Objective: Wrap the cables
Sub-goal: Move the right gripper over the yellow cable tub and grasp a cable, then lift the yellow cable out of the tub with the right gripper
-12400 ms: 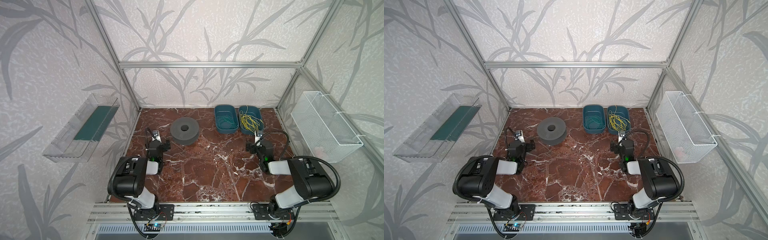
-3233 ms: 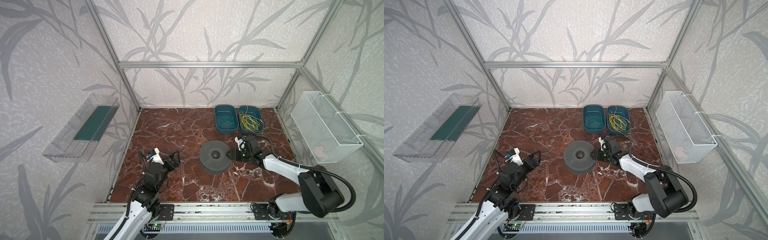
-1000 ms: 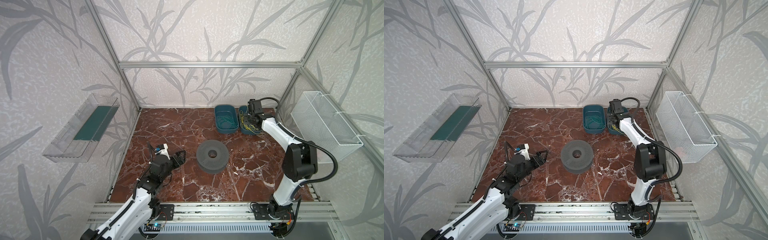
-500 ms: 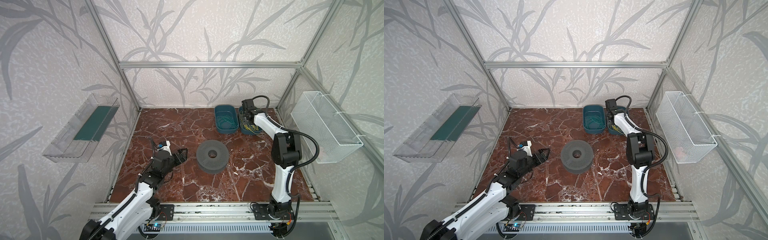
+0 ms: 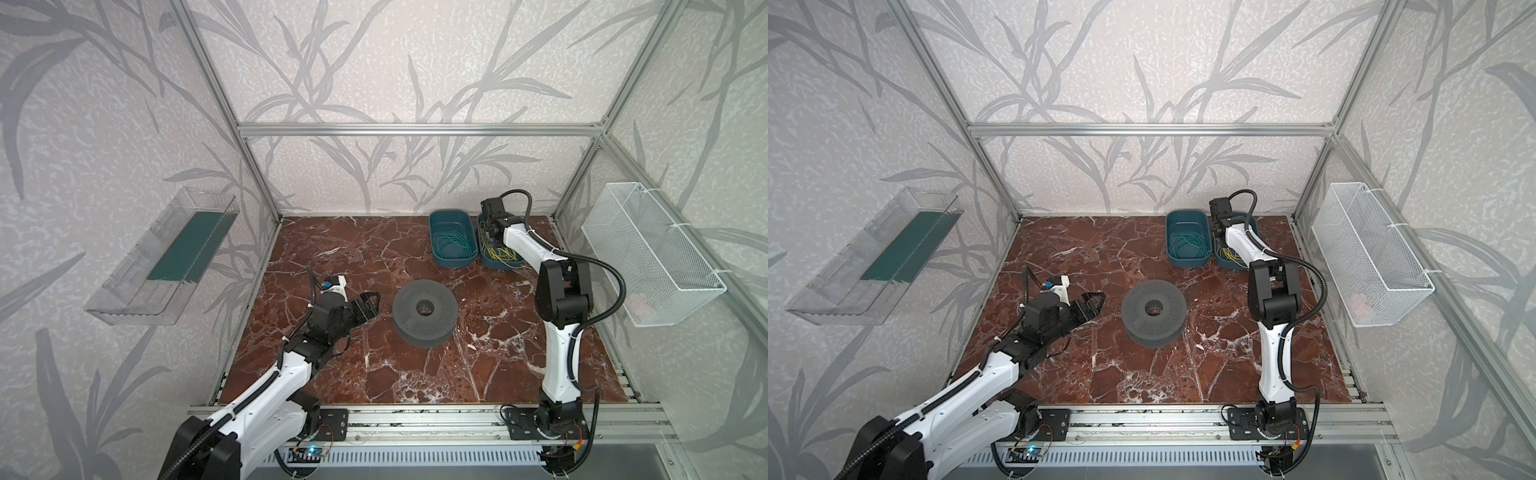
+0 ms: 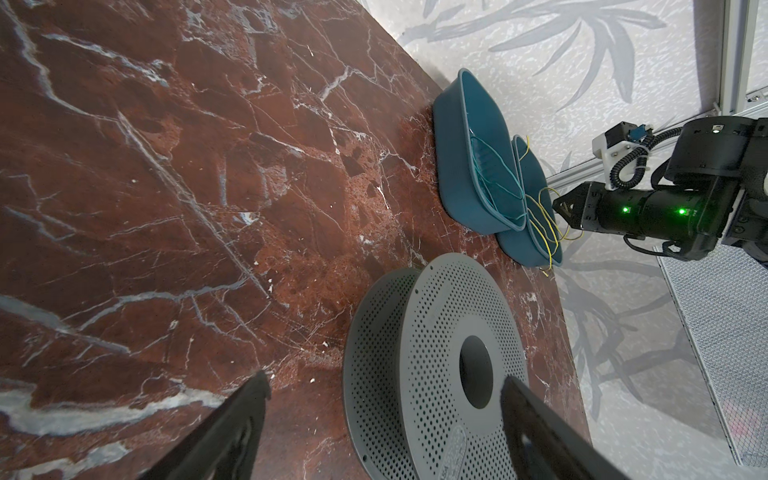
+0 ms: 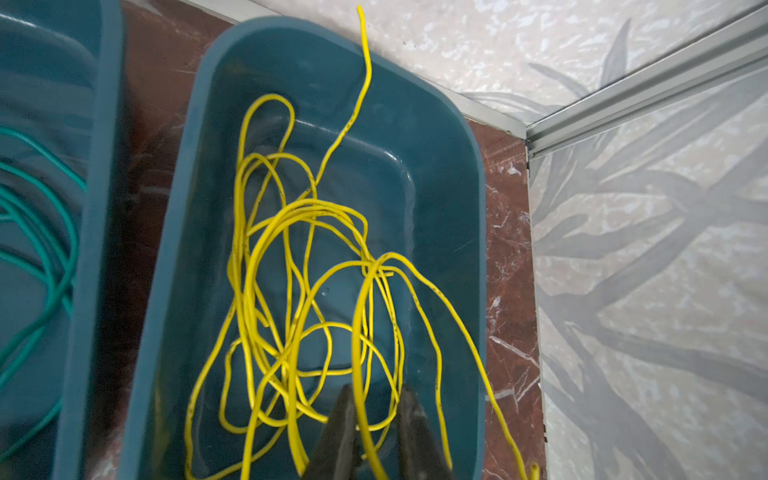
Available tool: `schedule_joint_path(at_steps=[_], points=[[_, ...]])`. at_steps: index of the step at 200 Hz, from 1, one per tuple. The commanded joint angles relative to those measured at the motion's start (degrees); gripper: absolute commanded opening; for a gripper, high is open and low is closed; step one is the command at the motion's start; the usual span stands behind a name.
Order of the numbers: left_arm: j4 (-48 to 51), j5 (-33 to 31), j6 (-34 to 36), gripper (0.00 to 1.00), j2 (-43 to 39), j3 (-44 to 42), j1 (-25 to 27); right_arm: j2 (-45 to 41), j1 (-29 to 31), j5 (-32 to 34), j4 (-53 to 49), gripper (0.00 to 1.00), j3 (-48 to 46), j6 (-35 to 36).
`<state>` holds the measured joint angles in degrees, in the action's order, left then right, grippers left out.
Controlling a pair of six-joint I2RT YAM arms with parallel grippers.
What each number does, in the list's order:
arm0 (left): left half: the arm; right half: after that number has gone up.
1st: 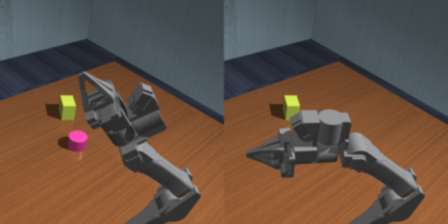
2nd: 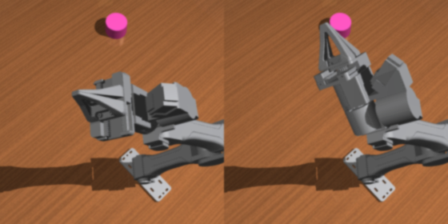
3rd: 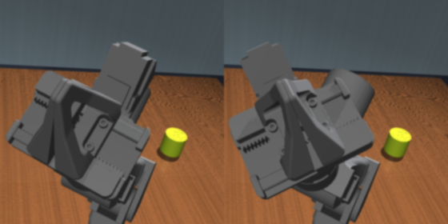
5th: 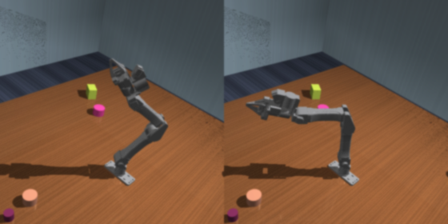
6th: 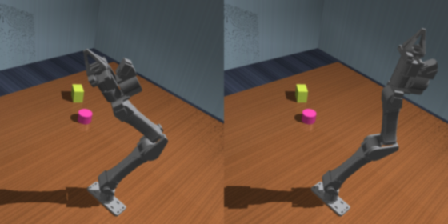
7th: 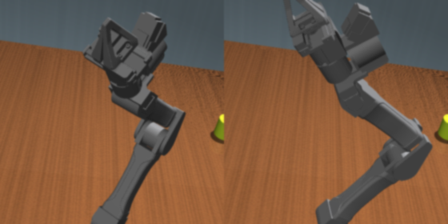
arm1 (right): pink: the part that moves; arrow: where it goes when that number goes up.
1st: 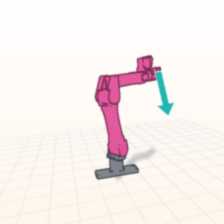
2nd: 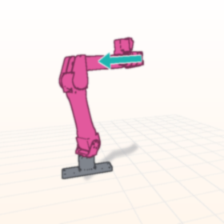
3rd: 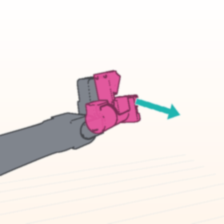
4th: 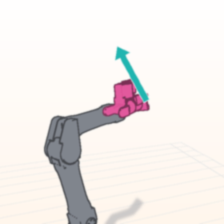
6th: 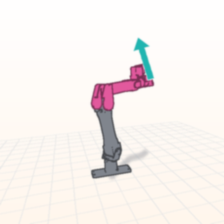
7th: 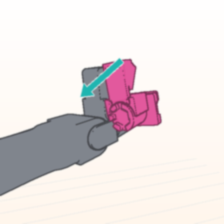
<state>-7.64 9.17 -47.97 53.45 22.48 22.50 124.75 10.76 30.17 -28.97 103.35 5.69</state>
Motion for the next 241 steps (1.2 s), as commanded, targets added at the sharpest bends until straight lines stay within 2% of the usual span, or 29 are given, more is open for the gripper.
schedule_joint_path(at_steps=[1, 40, 64, 137, 171, 206, 241], points=[[-0.6, 0.4, 0.7, 0.89, -0.2, 2.0, 0.1, -2.9, -0.2, 2.1, 0.7, 0.17, -1.1, -0.1], [-0.8, 1.0, 0.2, 0.88, -1.2, 2.0, 0.0, -5.0, -0.2, 3.7, 2.8, 0.04, -3.5, -0.7], [0.1, 0.6, 0.5, 0.88, -2.4, 2.0, 0.1, -7.0, -0.1, 4.2, 3.9, 0.0, -4.3, -1.9], [-0.6, 3.5, 0.5, 0.88, -1.9, 3.2, 0.4, -14.8, 0.4, 4.5, 3.2, 0.0, -3.6, -4.5], [-0.5, 4.0, 0.5, 0.87, -1.9, 4.2, 0.5, -20.4, 1.3, 2.0, 2.6, 0.0, -4.4, -5.6], [1.4, 5.2, 1.4, 0.85, -2.3, 6.9, 0.6, -26.4, 2.5, -3.8, 0.8, 0.0, -5.4, -8.7], [5.2, 9.1, 3.7, 0.77, -1.0, 14.5, 0.9, -33.3, 5.8, -11.5, 0.3, 0.0, -8.7, -12.7]])
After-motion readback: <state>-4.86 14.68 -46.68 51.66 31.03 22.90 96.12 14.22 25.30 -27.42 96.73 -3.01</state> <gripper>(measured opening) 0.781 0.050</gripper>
